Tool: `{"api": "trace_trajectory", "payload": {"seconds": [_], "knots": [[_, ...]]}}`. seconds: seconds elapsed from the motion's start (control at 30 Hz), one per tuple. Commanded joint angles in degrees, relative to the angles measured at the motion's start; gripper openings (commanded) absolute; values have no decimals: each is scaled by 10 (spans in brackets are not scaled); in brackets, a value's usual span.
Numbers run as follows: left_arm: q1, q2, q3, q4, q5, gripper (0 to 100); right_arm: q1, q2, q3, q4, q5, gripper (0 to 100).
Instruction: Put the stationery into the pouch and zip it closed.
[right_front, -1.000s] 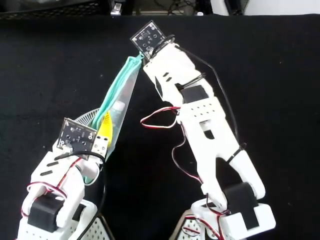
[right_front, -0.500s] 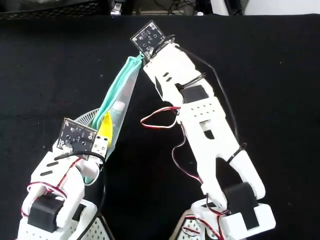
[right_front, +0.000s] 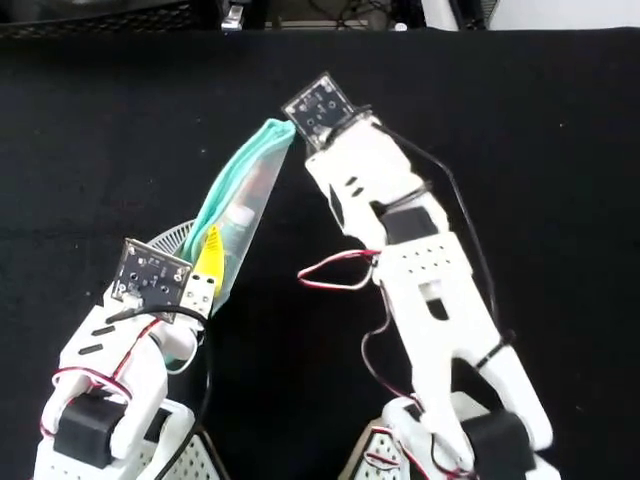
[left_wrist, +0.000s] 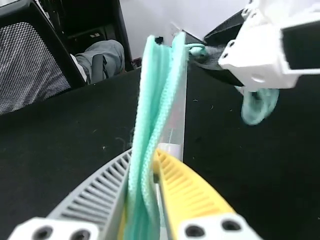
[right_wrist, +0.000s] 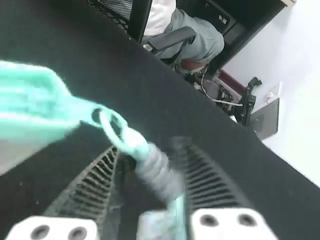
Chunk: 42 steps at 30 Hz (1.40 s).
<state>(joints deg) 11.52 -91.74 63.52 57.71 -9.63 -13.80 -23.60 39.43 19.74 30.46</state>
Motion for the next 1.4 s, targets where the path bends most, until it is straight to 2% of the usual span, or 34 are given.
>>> {"api": "trace_trajectory", "payload": {"seconds": [0.0, 0.2, 0.33, 0.5, 0.57, 0.63, 0.7, 0.73, 0.8, 0.87, 1.03, 1.13, 1.27, 1.37], "knots": [[-6, 3, 6, 11, -4, 30, -7, -39, 5, 27, 0, 221], [-6, 3, 6, 11, -4, 30, -52, -130, 4, 84, -3, 216], [-6, 3, 6, 11, -4, 30, -76, -204, 3, 126, -42, 217], [-7, 3, 6, 11, -4, 30, -84, -302, 15, 200, -82, 296], [-10, 7, 6, 11, -5, 30, -80, -337, 36, 229, -79, 280], [-11, 8, 6, 11, -13, 30, -73, -370, 75, 245, -81, 201], [-11, 8, 6, 11, -18, 30, -69, -405, 124, 245, -84, 43], [-11, 8, 6, 11, -18, 30, -67, -421, 147, 244, -84, 4], [-17, 8, 3, 12, -18, 30, -57, -453, 200, 245, -87, 46], [-47, 8, -10, 19, -19, 30, -46, -476, 245, 242, -98, 9], [-183, 9, -84, 20, -20, 30, 12, -513, 359, 169, -160, 13], [-233, 8, -106, 18, -21, 30, 42, -526, 418, 112, -222, 13], [-232, 9, -88, 5, -59, 30, 76, -546, 473, 73, -249, 14], [-206, 21, -35, -43, -75, 30, 92, -559, 498, 68, -249, 15]]}}
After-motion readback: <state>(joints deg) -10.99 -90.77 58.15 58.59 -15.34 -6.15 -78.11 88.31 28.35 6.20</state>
